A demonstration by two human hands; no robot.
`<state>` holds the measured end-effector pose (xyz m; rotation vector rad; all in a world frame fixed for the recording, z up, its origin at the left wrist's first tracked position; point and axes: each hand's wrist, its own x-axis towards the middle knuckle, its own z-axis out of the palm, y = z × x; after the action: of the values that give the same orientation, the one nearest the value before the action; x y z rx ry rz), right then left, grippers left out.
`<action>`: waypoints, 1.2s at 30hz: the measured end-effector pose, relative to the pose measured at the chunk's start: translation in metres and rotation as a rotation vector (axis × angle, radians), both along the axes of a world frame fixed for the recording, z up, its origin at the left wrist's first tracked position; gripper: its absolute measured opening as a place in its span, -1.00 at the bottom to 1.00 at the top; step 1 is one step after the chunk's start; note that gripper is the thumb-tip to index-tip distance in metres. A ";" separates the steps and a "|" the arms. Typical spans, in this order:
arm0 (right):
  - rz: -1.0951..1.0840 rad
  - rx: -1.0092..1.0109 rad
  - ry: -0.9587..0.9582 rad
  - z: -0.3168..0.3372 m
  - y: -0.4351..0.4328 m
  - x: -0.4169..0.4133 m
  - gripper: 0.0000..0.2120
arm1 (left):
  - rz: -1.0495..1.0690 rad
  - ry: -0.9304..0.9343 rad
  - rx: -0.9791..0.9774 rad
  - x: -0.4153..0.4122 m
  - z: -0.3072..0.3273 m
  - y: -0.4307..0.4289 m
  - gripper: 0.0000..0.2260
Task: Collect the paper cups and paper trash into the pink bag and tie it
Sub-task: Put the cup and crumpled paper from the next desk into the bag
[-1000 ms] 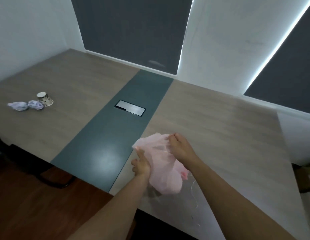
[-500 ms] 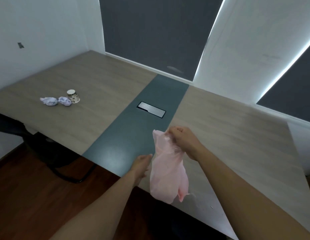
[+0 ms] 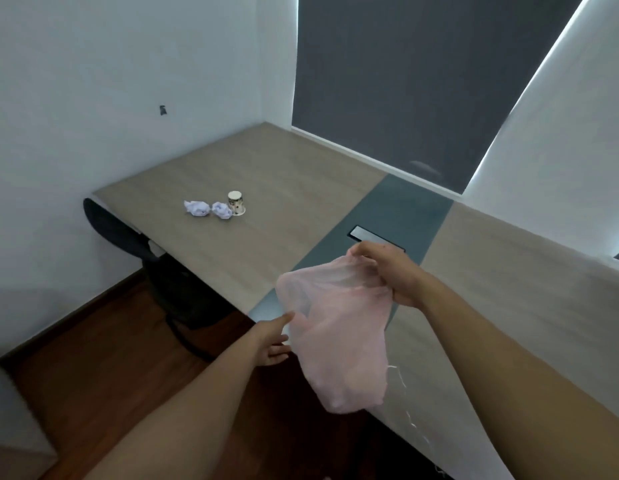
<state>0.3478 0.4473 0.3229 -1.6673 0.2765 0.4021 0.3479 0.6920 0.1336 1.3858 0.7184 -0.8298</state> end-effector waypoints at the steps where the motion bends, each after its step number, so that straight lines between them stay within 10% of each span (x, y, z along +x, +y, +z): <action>1: 0.015 0.007 0.005 -0.001 0.007 0.011 -0.83 | 0.027 -0.013 -0.007 0.007 -0.002 0.010 -0.56; 6: 0.057 0.011 0.003 -0.007 0.039 0.075 -0.80 | 0.215 -0.090 -0.037 0.053 0.000 0.051 -0.92; 15: 0.129 0.239 0.078 -0.016 0.069 0.212 -0.74 | -0.024 0.044 -0.107 0.151 0.004 0.088 -0.51; 20: 0.133 0.248 0.064 -0.015 0.082 0.274 -0.79 | 0.251 -0.117 -0.080 0.223 -0.010 0.074 -0.71; 36: 0.143 -0.541 -0.061 -0.060 0.120 0.390 -0.32 | 0.281 -0.237 -0.217 0.442 0.007 0.193 -0.90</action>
<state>0.7381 0.5671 0.2631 -2.2353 0.2334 0.4038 0.7900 0.8847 0.1407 1.1328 0.6022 -0.4956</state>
